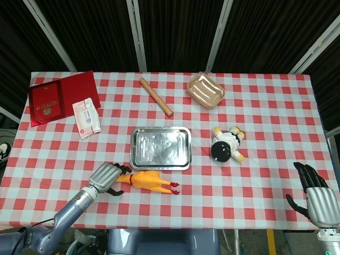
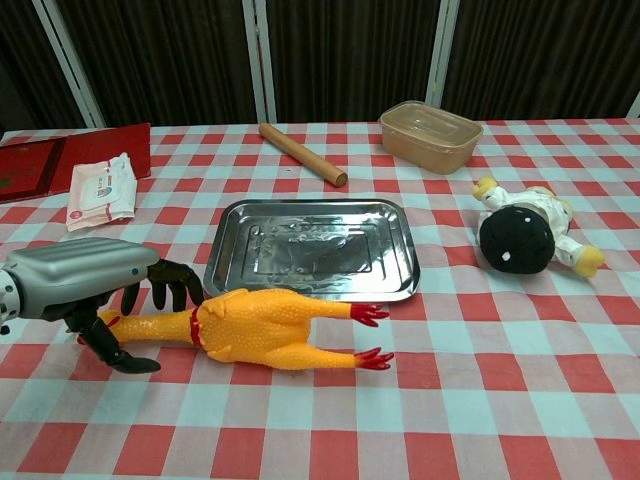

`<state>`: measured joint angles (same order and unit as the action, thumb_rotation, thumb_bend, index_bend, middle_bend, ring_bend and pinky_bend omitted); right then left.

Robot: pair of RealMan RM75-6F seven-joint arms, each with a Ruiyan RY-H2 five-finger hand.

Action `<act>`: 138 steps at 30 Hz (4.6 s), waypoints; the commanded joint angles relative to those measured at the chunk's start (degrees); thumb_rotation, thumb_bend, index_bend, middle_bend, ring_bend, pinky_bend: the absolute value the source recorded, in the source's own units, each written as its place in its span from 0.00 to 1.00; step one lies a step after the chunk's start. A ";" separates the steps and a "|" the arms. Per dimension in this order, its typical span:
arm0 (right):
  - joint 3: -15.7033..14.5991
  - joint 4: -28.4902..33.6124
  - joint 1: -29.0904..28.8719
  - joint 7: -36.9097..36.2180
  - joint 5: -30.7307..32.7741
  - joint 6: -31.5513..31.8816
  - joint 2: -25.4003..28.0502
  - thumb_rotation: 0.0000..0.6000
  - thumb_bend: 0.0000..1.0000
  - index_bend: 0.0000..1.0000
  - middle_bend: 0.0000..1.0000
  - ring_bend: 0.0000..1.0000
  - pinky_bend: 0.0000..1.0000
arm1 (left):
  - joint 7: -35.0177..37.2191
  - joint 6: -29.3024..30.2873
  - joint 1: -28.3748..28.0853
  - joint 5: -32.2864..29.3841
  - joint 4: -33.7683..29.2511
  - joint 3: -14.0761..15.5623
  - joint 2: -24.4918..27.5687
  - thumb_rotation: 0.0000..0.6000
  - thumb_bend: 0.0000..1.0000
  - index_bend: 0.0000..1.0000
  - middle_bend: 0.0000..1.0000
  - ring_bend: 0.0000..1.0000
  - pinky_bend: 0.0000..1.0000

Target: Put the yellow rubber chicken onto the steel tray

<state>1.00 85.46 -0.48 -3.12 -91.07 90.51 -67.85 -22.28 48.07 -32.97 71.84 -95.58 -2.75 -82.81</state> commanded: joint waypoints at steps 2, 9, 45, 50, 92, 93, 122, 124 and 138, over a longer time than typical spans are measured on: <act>0.09 -0.51 0.17 -0.52 0.38 -0.01 -0.17 1.00 0.31 0.04 0.12 0.10 0.25 | 0.11 0.37 -0.09 0.16 -0.28 0.75 -0.03 1.00 0.22 0.28 0.35 0.32 0.44; 0.16 -1.04 0.07 -1.07 0.60 -0.48 -0.41 1.00 0.31 0.04 0.12 0.10 0.25 | -0.82 0.79 -0.67 -0.49 0.24 1.63 -0.58 1.00 0.25 0.25 0.33 0.32 0.44; 0.93 -0.93 1.55 -4.49 0.57 2.03 0.62 1.00 0.31 0.04 0.12 0.10 0.25 | 8.52 6.04 -2.47 8.88 5.22 3.48 -4.92 1.00 0.57 0.53 0.59 0.51 0.60; 0.12 1.55 0.86 -9.03 -2.82 2.70 2.93 1.00 0.31 0.04 0.12 0.10 0.25 | 14.63 7.35 -3.19 13.65 4.41 3.56 -2.51 1.00 0.61 0.56 0.62 0.54 0.62; 5.76 34.31 -24.43 -3.27 3.63 -25.59 9.18 1.00 0.24 0.00 0.06 0.03 0.19 | -6.25 -8.89 -37.14 -30.15 -14.55 -9.43 15.35 1.00 0.60 0.56 0.62 0.54 0.62; 6.13 34.68 -24.79 -2.05 4.87 -25.95 8.78 1.00 0.25 0.00 0.06 0.03 0.19 | -6.85 -8.27 -38.07 -31.79 -14.84 -9.26 15.24 1.00 0.60 0.56 0.62 0.54 0.62; 10.62 31.97 -31.08 14.74 22.38 -26.79 -1.49 1.00 0.24 0.16 0.11 0.11 0.19 | -8.53 -0.63 -47.04 -43.52 -15.37 -6.56 9.72 1.00 0.59 0.54 0.62 0.54 0.62; 10.66 31.78 -31.28 14.93 22.74 -26.81 -1.71 1.00 0.24 0.19 0.12 0.12 0.19 | -8.22 -0.82 -47.17 -43.52 -15.12 -6.46 9.55 1.00 0.59 0.54 0.62 0.54 0.62; 11.04 30.80 -32.08 14.79 23.76 -26.33 -3.22 1.00 0.54 0.66 0.47 0.48 0.58 | -6.61 -1.30 -47.28 -41.82 -14.06 -6.04 9.28 1.00 0.59 0.54 0.62 0.54 0.62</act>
<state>12.00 116.30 -32.54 11.72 -67.31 64.14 -71.01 -28.92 46.79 -80.24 29.98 -109.63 -8.82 -73.54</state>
